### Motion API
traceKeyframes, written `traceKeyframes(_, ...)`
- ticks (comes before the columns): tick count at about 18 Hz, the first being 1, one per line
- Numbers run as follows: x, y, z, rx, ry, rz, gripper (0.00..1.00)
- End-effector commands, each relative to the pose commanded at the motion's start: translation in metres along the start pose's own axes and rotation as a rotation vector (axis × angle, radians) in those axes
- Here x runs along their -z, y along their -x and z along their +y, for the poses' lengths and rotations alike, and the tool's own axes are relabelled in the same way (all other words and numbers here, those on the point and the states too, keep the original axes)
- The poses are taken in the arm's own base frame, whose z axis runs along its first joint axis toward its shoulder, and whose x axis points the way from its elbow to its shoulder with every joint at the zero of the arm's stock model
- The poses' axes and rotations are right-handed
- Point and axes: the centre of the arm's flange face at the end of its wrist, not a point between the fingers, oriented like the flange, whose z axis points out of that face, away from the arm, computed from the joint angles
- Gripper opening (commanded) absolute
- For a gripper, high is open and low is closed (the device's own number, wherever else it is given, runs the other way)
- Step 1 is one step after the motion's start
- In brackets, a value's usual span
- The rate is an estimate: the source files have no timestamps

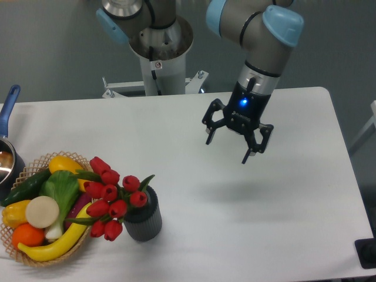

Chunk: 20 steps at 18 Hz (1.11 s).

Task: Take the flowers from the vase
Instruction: 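Lower the open gripper onto the tulip stems above the grey vase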

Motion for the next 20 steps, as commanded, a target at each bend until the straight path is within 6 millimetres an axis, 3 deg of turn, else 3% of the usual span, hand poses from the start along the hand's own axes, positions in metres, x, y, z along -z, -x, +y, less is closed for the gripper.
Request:
traceKeyframes(6,-0.023,-0.002,-0.003,0.031,-0.256,0.122,1.00)
traceKeyframes(15,-0.054,-0.010,-0.009,-0.006,-0.256,0.159,1.00)
traceKeyframes(20,-0.082,-0.015,-0.015,-0.061,-0.260,0.173,1.00)
